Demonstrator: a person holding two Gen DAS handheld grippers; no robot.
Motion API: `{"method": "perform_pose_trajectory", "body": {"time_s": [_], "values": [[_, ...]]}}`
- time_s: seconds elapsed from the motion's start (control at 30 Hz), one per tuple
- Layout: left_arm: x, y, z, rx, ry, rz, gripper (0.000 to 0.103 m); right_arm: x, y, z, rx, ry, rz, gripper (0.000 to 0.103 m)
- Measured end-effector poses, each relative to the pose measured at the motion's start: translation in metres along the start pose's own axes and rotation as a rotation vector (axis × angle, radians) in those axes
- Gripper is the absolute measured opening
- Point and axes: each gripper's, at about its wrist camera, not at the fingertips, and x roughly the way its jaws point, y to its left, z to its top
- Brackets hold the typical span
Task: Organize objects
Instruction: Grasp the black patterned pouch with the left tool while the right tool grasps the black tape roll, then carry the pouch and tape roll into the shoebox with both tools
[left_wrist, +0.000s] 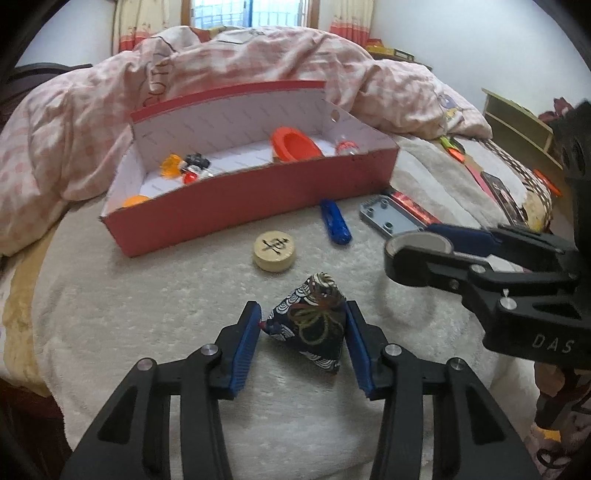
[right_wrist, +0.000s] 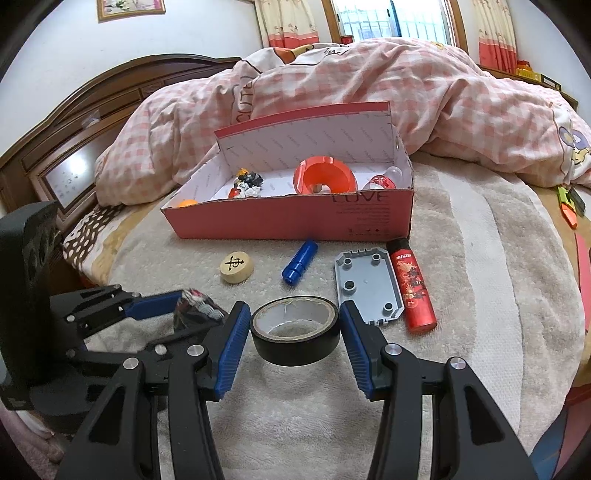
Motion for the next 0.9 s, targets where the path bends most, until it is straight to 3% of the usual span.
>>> {"method": "perform_pose_trajectory", "body": {"time_s": [0.27,0.9], "values": [[-0.009,0.011,0.006,-0.019,-0.041,0.067,0.045,0.000,0.000,0.000,0.000,-0.001,-0.002,0.051],[-0.013,0.040,0.024,-0.103,-0.080,0.109,0.045,0.006,0.009,0.012,-0.027,-0.006,0.007,0.051]]}}
